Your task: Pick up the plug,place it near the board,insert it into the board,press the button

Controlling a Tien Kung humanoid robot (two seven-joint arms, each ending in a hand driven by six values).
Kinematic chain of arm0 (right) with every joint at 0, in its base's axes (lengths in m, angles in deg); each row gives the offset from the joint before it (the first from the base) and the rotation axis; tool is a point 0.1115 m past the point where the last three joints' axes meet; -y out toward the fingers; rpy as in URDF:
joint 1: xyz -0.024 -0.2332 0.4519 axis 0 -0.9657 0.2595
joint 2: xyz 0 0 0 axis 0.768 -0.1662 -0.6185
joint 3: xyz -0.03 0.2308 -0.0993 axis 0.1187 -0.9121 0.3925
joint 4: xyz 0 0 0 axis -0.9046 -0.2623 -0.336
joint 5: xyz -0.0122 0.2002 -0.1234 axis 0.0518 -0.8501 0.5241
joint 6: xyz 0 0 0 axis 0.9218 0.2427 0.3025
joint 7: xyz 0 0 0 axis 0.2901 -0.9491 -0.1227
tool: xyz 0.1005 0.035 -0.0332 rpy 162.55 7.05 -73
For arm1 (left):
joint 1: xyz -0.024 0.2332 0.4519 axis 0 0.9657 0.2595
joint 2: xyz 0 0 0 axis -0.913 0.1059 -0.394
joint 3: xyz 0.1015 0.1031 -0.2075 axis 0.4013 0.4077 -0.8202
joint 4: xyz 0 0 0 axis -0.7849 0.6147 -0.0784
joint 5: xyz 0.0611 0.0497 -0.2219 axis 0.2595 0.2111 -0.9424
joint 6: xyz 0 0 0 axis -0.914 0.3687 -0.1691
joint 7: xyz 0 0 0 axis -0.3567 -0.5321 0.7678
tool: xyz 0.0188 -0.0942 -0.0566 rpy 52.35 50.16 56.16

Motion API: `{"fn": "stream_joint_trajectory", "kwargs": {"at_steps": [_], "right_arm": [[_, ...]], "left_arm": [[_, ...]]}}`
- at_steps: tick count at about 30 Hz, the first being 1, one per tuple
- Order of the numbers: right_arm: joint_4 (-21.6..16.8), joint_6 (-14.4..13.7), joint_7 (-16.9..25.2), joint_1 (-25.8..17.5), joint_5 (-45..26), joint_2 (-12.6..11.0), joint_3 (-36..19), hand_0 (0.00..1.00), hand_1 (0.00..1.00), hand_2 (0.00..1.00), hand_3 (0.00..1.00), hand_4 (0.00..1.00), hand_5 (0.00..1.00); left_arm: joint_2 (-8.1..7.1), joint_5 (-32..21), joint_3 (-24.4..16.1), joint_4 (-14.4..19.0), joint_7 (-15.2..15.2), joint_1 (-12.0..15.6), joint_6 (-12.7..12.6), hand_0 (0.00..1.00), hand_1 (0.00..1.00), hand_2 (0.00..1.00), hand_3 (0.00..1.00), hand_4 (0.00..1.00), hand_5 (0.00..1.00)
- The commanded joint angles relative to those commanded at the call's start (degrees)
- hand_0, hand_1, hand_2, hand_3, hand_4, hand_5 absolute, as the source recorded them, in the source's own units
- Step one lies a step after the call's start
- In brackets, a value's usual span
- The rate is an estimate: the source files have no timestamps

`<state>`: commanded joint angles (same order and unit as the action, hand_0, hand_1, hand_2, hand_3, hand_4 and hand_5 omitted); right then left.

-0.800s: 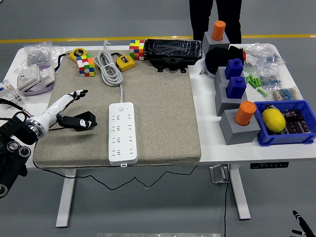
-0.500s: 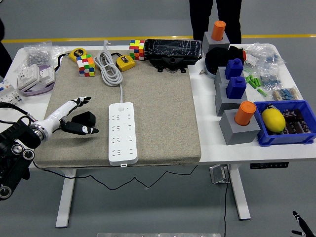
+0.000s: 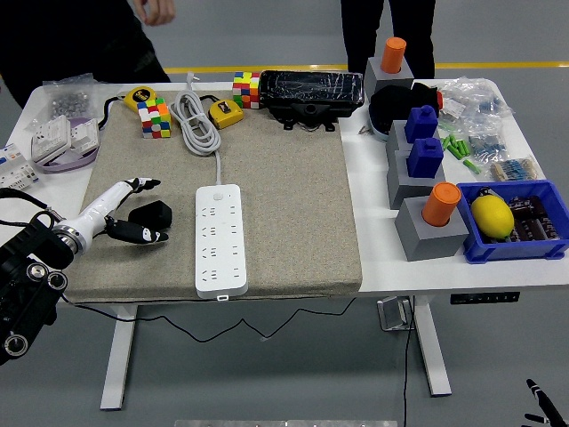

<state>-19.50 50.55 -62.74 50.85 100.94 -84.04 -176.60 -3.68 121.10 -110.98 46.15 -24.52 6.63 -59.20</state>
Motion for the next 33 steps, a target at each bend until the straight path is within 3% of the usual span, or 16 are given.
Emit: {"fn": "stream_joint_trajectory", "kwargs": {"at_steps": [7,9,10,15,16,28,29,33], "right_arm": [[0.0,-0.01,-0.02,0.06,0.22,-0.04,-0.17,0.841,0.753,0.715,0.766,0.998,0.946],[0.0,-0.01,0.01,0.09,0.2,-0.03,-0.17,0.841,0.753,0.715,0.766,0.998,0.946],[0.0,-0.01,0.03,0.09,0.18,-0.03,-0.16,0.841,0.752,0.715,0.766,0.998,0.947],[0.0,0.01,0.05,0.07,0.26,0.01,-0.2,0.841,0.752,0.715,0.766,0.998,0.947],[0.0,0.01,0.04,0.07,0.28,0.01,-0.21,0.841,0.753,0.716,0.766,0.998,0.949],[0.0,0.0,0.02,0.17,0.3,-0.02,-0.1,0.841,0.752,0.715,0.766,0.998,0.95],[0.0,-0.01,0.02,0.16,0.32,-0.03,-0.12,0.841,0.752,0.714,0.766,0.998,0.95],[0.0,-0.01,0.02,0.13,0.32,-0.06,-0.13,0.841,0.752,0.714,0.766,0.998,0.95]], "left_arm": [[0.23,1.49,-0.47,-0.35,-0.84,0.02,-0.03,0.865,0.898,0.853,0.847,0.998,0.002],[0.29,1.35,-0.53,-0.65,-0.73,0.02,-0.6,0.865,0.898,0.853,0.847,0.998,0.002],[0.3,1.37,-0.53,-0.7,-0.75,0.04,-0.7,0.811,0.853,0.829,0.818,0.998,0.002],[0.5,1.36,-0.39,-0.94,-0.59,0.19,-2.12,0.811,0.853,0.829,0.818,0.998,0.002],[0.54,1.33,-0.29,-1.0,-0.51,0.2,-2.6,0.716,0.767,0.734,0.769,0.998,0.002],[0.72,1.72,-0.1,-1.21,-0.62,0.14,-3.36,0.693,0.746,0.681,0.739,0.998,0.002],[0.72,1.76,-0.11,-1.21,-0.65,0.14,-3.37,0.661,0.705,0.591,0.604,0.998,0.002],[0.73,2.25,-0.11,-1.22,-1.02,0.16,-3.35,0.661,0.705,0.591,0.604,0.998,0.002]]}}
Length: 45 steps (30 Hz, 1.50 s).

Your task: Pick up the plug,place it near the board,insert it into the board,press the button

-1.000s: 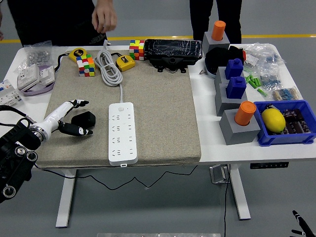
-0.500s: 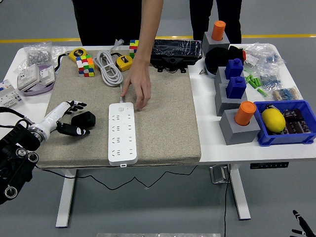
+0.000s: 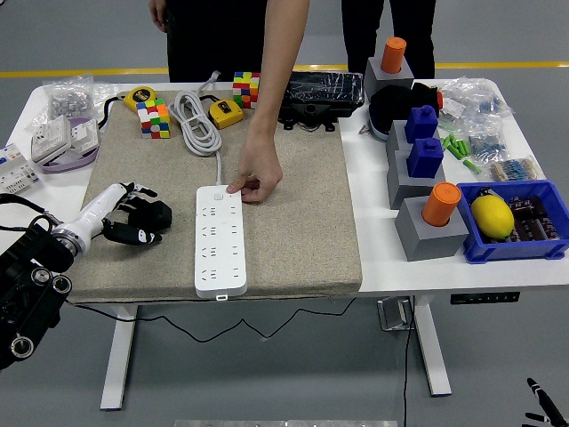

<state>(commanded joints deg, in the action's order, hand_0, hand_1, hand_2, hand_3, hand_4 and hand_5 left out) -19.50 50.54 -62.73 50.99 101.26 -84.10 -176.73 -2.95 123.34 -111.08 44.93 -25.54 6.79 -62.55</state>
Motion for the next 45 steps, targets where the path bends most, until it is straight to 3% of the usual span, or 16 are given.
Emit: {"fn": "stream_joint_trajectory", "kwargs": {"at_steps": [2,13,14,31,32,37,38,45], "right_arm": [[0.0,0.0,0.0,0.01,0.02,-0.01,0.01,0.841,0.752,0.714,0.766,0.998,0.95],[0.0,-0.01,-0.06,-0.07,-0.05,-0.04,0.08,0.841,0.753,0.714,0.765,0.998,0.951],[0.0,-0.01,-0.07,-0.08,-0.09,-0.04,0.09,0.841,0.753,0.714,0.766,0.998,0.95],[0.0,0.03,-0.06,0.02,-0.21,-0.08,0.25,0.839,0.752,0.715,0.765,0.998,0.947],[0.0,0.03,-0.05,0.02,-0.22,-0.09,0.24,0.84,0.752,0.714,0.765,0.998,0.946],[0.0,0.06,-0.07,0.0,-0.05,-0.05,0.08,0.84,0.752,0.714,0.765,0.998,0.946],[0.0,0.07,-0.06,0.0,-0.15,-0.02,0.17,0.838,0.753,0.714,0.766,0.998,0.946],[0.0,0.08,-0.06,0.02,-0.17,-0.01,0.25,0.839,0.752,0.714,0.766,0.998,0.946]], "left_arm": [[0.07,0.03,0.04,-0.1,-0.11,0.04,-0.05,0.625,0.689,0.567,0.566,0.998,0.002],[0.29,0.63,0.47,-0.71,-0.13,0.2,-1.98,0.603,0.647,0.563,0.556,0.998,0.002],[0.28,0.62,0.46,-0.77,-0.09,0.2,-2.18,0.574,0.598,0.569,0.561,0.988,0.002],[0.49,0.83,0.27,-1.03,0.28,0.22,-3.2,0.502,0.563,0.557,0.564,0.914,0.002],[0.52,0.79,0.24,-1.05,0.38,0.24,-3.42,0.421,0.538,0.525,0.565,0.869,0.002],[0.52,0.69,0.21,-1.05,0.47,0.14,-3.78,0.421,0.538,0.525,0.565,0.869,0.002],[0.53,0.83,0.14,-1.01,0.41,0.15,-3.78,0.337,0.518,0.516,0.554,0.921,0.002],[0.52,1.47,0.17,-0.81,0.21,0.19,-3.71,0.299,0.506,0.505,0.545,0.917,0.002]]}}
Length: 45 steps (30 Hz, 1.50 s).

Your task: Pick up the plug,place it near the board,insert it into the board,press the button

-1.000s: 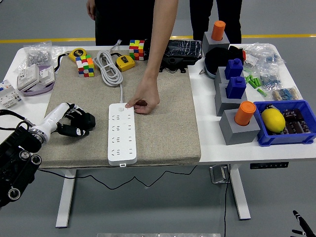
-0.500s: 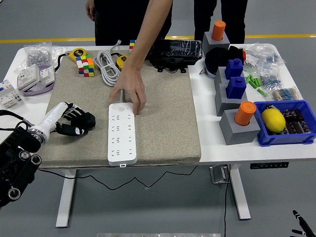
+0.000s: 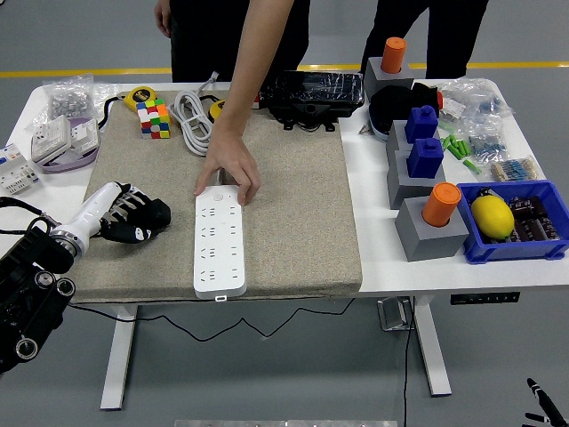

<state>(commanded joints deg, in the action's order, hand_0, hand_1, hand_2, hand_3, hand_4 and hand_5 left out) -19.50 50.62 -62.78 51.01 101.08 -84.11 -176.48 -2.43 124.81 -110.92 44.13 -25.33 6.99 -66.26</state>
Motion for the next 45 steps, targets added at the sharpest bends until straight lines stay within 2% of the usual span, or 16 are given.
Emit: {"fn": "stream_joint_trajectory", "kwargs": {"at_steps": [15,20,22,23,34,35,45], "right_arm": [[0.0,0.01,-0.04,-0.01,-0.12,0.01,0.2,0.838,0.751,0.713,0.765,0.998,0.946],[0.0,0.03,-0.06,-0.06,0.01,0.02,0.13,0.838,0.75,0.713,0.765,0.998,0.945],[0.0,0.0,-0.04,-0.05,-0.08,0.01,0.14,0.838,0.75,0.713,0.765,0.998,0.945],[0.0,0.0,-0.05,-0.05,0.0,0.02,0.07,0.838,0.751,0.713,0.765,0.998,0.944],[0.0,0.0,-0.02,-0.06,-0.03,0.01,0.1,0.839,0.751,0.713,0.765,0.998,0.943],[0.0,0.0,-0.03,-0.07,-0.05,0.01,0.12,0.838,0.75,0.713,0.765,0.998,0.944],[0.0,-0.03,-0.08,-0.03,0.06,0.0,0.02,0.838,0.75,0.713,0.765,0.998,0.943]], "left_arm": [[-0.08,0.27,-0.88,0.84,0.66,0.05,-0.63,0.296,0.502,0.492,0.548,0.886,0.002],[-0.21,-0.66,-1.62,2.01,0.83,0.24,-0.6,0.298,0.501,0.481,0.539,0.873,0.002],[-0.21,-0.69,-1.77,2.65,0.82,0.27,-0.52,0.298,0.501,0.481,0.539,0.873,0.002],[-0.21,-0.83,-1.81,2.87,0.83,0.31,-0.37,0.312,0.505,0.473,0.536,0.791,0.002],[-0.54,-4.69,0.55,8.28,1.87,0.81,0.51,0.318,0.506,0.467,0.531,0.759,0.002],[-0.62,-5.12,0.88,8.63,1.96,0.75,0.68,0.319,0.509,0.456,0.517,0.72,0.002],[-1.88,-6.05,4.14,12.8,1.84,0.84,2.18,0.317,0.508,0.455,0.512,0.728,0.002]]}}
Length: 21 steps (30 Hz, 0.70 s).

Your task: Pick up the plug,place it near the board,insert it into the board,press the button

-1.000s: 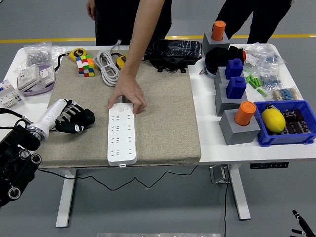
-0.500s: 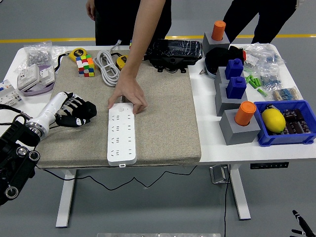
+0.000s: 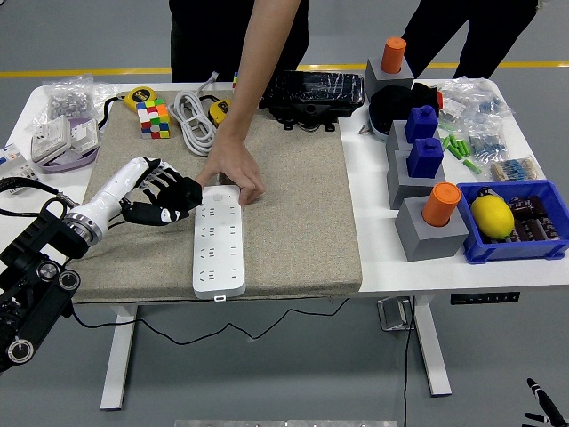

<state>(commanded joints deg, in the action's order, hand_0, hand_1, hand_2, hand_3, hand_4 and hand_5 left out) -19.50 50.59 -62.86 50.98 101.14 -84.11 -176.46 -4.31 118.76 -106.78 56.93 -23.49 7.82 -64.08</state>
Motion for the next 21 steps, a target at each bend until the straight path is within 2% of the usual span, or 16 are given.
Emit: {"fn": "stream_joint_trajectory", "kwargs": {"at_steps": [5,14,21], "right_arm": [[0.0,0.03,0.02,-0.03,-0.04,0.01,0.06,0.838,0.75,0.713,0.765,0.998,0.944],[0.0,0.04,0.05,0.15,-0.1,-0.08,0.18,0.837,0.749,0.713,0.764,0.998,0.943],[0.0,0.05,0.05,0.0,-0.22,-0.15,0.36,0.838,0.75,0.713,0.765,0.998,0.943]], "left_arm": [[-0.77,0.41,2.04,1.97,-0.46,0.55,0.46,0.321,0.505,0.447,0.505,0.741,0.002],[-1.25,1.9,5.07,4.82,-1.23,0.72,0.36,0.321,0.507,0.439,0.495,0.713,0.002],[-1.17,2.53,6.18,5.36,-1.61,0.76,0.47,0.319,0.507,0.44,0.496,0.716,0.002]]}}
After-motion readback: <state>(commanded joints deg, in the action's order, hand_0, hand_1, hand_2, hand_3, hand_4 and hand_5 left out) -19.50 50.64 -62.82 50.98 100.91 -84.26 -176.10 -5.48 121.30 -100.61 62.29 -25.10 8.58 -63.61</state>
